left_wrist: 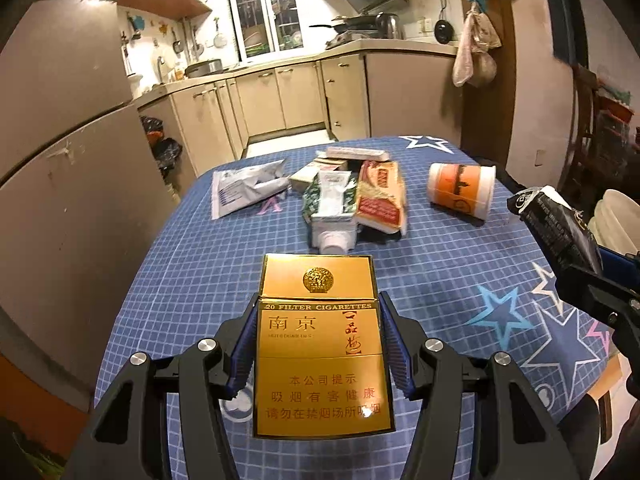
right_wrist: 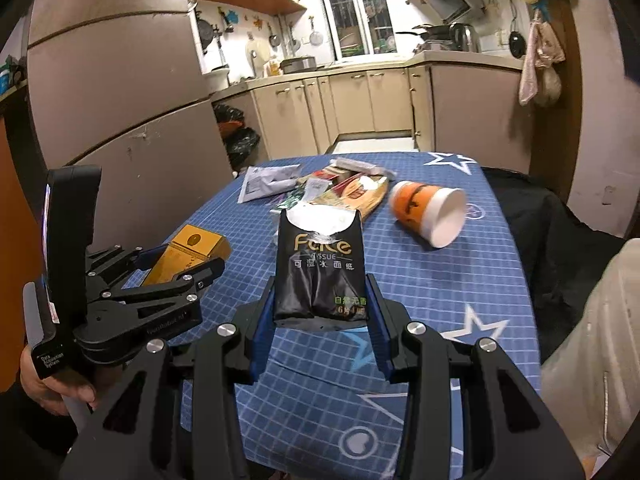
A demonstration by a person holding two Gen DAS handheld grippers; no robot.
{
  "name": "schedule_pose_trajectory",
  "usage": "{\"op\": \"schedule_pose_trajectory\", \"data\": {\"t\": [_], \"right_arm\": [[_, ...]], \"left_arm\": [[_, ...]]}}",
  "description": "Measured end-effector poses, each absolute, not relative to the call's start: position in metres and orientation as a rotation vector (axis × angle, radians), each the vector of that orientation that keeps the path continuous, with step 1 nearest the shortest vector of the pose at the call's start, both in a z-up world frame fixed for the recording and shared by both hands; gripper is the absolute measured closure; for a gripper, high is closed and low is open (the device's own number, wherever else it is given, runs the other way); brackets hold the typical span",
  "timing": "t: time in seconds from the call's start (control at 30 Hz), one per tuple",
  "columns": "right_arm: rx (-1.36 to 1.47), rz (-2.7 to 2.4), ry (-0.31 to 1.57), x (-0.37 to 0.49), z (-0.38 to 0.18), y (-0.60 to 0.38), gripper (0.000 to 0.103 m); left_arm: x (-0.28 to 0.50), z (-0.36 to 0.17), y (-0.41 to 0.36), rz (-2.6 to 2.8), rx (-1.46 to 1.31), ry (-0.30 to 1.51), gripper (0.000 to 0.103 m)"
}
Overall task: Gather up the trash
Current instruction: 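Carry the cigarette pack and tissue pack with both tools over the white bucket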
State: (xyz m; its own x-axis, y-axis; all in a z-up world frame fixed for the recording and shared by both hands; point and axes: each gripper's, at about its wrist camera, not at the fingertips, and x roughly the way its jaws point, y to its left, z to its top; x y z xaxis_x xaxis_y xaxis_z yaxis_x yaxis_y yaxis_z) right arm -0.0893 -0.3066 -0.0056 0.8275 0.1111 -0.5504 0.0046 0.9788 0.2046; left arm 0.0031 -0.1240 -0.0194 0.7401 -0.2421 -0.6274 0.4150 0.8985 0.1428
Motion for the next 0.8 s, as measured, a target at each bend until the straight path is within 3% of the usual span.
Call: {"op": "schedule_pose_trajectory", "data": {"t": [0.8], "right_arm": [[0.287,-0.182,0.472,-0.159,0.012,-0.402,0.063]], "left_arm": [[-0.034,0.012,-0.243,-0.563,0.382,0.527,0.046]]}}
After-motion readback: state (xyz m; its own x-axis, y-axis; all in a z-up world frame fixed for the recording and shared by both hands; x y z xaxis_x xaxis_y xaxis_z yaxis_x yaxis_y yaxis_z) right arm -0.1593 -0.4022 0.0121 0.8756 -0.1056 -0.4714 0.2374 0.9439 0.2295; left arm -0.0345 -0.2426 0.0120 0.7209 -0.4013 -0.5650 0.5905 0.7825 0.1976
